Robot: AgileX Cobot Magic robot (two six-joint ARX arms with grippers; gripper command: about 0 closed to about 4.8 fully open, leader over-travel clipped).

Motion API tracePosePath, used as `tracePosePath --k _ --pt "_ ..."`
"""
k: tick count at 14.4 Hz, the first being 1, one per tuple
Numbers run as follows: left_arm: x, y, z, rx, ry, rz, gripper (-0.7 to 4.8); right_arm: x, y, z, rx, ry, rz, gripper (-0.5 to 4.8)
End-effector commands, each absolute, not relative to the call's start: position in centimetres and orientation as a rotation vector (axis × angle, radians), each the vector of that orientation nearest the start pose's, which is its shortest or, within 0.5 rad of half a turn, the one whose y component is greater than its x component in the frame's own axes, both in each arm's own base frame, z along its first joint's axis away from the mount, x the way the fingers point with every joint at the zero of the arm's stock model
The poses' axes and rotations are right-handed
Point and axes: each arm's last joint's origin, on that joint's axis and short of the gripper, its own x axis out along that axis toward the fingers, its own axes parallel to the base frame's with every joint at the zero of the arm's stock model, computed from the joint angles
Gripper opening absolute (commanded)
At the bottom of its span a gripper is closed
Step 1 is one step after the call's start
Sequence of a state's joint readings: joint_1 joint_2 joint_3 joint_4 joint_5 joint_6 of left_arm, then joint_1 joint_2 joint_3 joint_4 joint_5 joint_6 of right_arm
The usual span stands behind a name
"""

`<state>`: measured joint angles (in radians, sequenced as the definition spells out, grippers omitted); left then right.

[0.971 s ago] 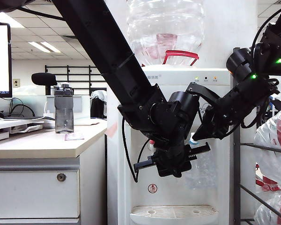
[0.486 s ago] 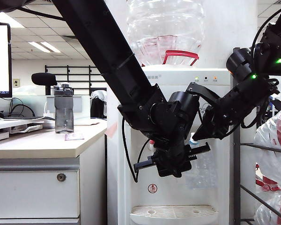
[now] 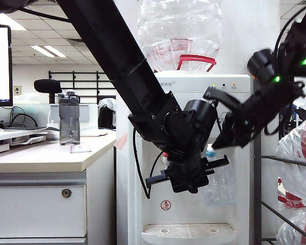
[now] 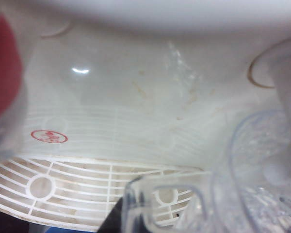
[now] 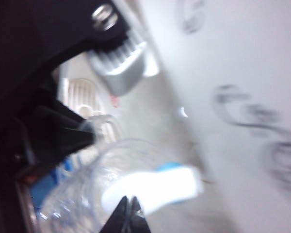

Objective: Pick up the plastic mug from the left desk, go to the cold water outlet of the water dispenser, press the vertical switch to get some water, then put the mug back on the desk.

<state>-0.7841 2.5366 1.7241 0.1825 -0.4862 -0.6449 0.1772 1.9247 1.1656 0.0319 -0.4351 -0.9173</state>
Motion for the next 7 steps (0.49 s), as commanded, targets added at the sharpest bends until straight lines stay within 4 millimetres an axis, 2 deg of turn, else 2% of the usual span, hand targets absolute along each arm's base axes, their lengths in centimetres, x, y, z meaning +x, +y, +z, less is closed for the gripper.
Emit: tracePosePath --k 1,7 --pt "38.2 -36.3 6.9 -0.275 0.542 -0.117 -0.06 38.9 8.1 17.8 -0.757 0.393 0.848 -0.04" --pt "38.2 -36.3 6.9 -0.274 0.543 -0.117 -0.06 37.7 7.9 19.7 -0.759 0.422 0.84 -0.04"
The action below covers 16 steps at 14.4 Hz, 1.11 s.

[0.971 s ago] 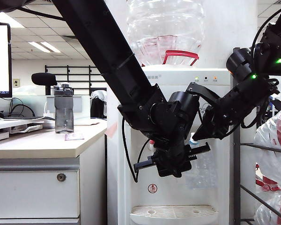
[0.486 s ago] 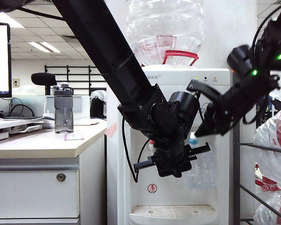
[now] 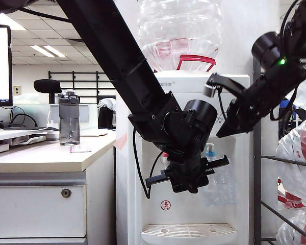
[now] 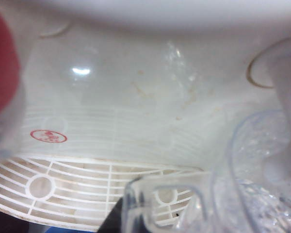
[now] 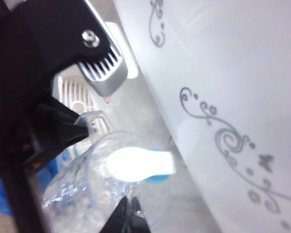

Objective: Pick up the plastic mug from the left desk, go to the cold water outlet of the water dispenser, press the vertical switch to get some water, then put the mug back on the desk.

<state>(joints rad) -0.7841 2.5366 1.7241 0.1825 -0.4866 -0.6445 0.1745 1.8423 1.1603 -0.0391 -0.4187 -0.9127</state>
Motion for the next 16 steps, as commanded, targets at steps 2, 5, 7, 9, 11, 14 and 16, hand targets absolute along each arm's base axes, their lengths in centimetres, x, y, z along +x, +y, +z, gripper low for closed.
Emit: tracePosePath --k 2,5,7,9,11,14,16 --pt "38.2 -36.3 6.9 -0.269 0.545 -0.117 -0.06 37.5 7.7 20.6 -0.752 0.423 0.798 -0.04" --pt "38.1 -36.3 6.7 -0.252 0.566 -0.12 -0.06 36.9 7.5 22.5 -0.689 0.409 0.752 -0.04" --pt "37.9 -36.4 6.6 -0.238 0.579 -0.119 -0.06 36.7 7.5 23.2 -0.663 0.402 0.73 -0.04" --pt "37.5 -36.7 6.6 -0.219 0.585 -0.128 -0.06 36.5 7.4 23.8 -0.656 0.392 0.72 -0.04" --pt "36.9 -37.2 6.7 -0.196 0.595 -0.142 -0.06 36.4 7.4 24.1 -0.659 0.387 0.713 -0.04" --pt "36.0 -38.0 6.9 -0.183 0.602 -0.16 -0.06 36.3 7.3 24.2 -0.659 0.387 0.712 -0.04" --pt "35.5 -38.3 7.1 -0.169 0.603 -0.162 -0.06 36.3 7.1 24.4 -0.652 0.386 0.701 -0.04"
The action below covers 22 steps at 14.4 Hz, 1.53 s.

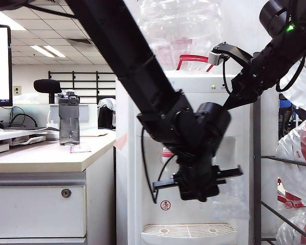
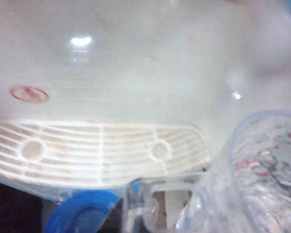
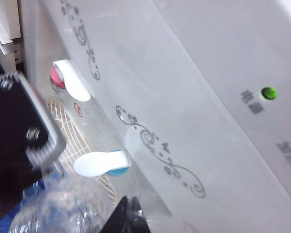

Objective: Pick up the plastic mug from the left desk, go to the cold water outlet of the water dispenser, press the vertical switch to get some water, then put the mug back on the desk.

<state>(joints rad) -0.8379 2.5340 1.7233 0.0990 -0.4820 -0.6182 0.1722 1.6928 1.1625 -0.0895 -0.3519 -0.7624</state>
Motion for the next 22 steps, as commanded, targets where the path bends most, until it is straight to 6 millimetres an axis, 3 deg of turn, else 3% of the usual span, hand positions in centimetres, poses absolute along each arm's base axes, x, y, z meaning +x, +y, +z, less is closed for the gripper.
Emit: tracePosePath --k 1,6,10,15,16,19,20,22 --pt "35.5 -38.3 7.2 -0.163 0.609 -0.157 -0.06 36.3 6.9 24.5 -0.65 0.385 0.693 -0.04" --pt "34.6 -38.6 7.1 -0.144 0.633 -0.161 -0.06 36.2 5.7 25.3 -0.608 0.384 0.649 -0.04" --pt "33.6 -39.6 8.5 -0.144 0.614 -0.193 -0.06 36.1 4.9 25.9 -0.554 0.378 0.615 -0.04" --pt "32.1 -39.4 10.4 -0.155 0.58 -0.208 -0.06 35.5 4.1 27.8 -0.478 0.328 0.571 -0.04" --pt "30.8 -38.3 13.2 -0.198 0.515 -0.239 -0.06 34.5 4.1 29.6 -0.467 0.279 0.561 -0.04" --pt "30.1 -37.3 16.5 -0.204 0.436 -0.255 -0.06 33.4 4.0 31.4 -0.45 0.234 0.544 -0.04" --pt "29.4 -36.2 20.0 -0.199 0.354 -0.259 -0.06 32.0 3.8 33.3 -0.435 0.181 0.527 -0.04" --pt "28.8 -35.4 22.2 -0.199 0.309 -0.276 -0.06 31.1 3.8 34.4 -0.429 0.147 0.517 -0.04"
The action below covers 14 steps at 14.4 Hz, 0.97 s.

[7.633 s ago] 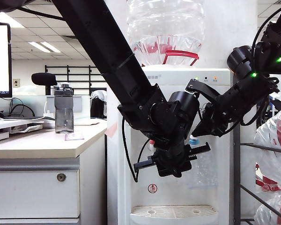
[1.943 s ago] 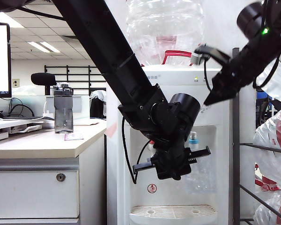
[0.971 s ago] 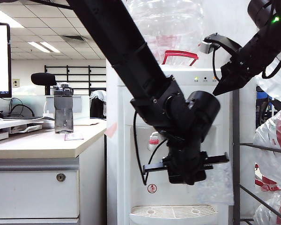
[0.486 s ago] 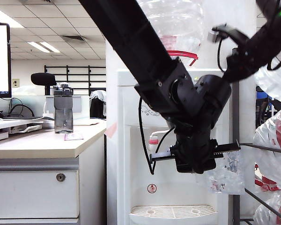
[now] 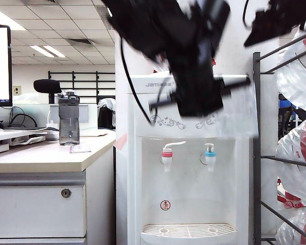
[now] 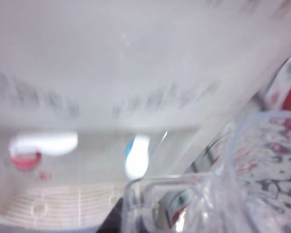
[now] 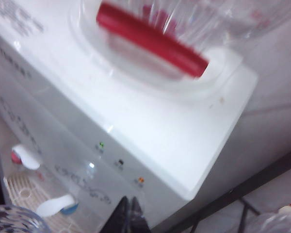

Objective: Pick up the plastic mug from the left desk, go to the cold water outlet of the water dispenser, press the vertical switch to get some water, then put the mug back on the desk.

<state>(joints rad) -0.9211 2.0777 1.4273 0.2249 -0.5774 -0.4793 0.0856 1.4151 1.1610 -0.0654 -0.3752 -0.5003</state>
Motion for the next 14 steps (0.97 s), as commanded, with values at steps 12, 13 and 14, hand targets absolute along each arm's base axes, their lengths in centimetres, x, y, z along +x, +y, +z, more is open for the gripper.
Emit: tracePosePath --k 12,13,14 --pt "29.9 -24.8 35.5 -0.169 0.085 -0.201 -0.06 25.2 3.4 39.7 -0.34 0.001 0.51 -0.04" --pt "30.1 -23.9 36.1 -0.177 0.072 -0.192 -0.06 24.8 3.4 39.9 -0.34 -0.005 0.52 -0.04" --pt "30.1 -23.1 36.6 -0.183 0.063 -0.179 -0.06 24.6 3.4 40.0 -0.34 -0.003 0.523 -0.04"
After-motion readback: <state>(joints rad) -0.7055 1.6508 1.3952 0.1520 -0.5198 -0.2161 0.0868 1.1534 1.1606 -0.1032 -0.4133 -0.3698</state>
